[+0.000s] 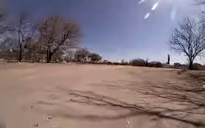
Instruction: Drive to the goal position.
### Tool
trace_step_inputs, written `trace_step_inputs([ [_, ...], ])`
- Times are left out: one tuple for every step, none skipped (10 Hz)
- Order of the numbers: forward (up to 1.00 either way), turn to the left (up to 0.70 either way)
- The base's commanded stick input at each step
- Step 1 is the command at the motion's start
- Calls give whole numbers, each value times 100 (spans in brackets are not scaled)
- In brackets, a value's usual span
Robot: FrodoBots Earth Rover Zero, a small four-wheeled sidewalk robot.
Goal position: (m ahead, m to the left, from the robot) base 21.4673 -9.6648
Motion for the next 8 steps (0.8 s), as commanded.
trace_step_inputs([
  [100, 0],
  [100, 0],
  [100, 0],
  [100, 0],
  [100, 0],
  [100, 0],
  [100, 0],
  [100, 0],
])
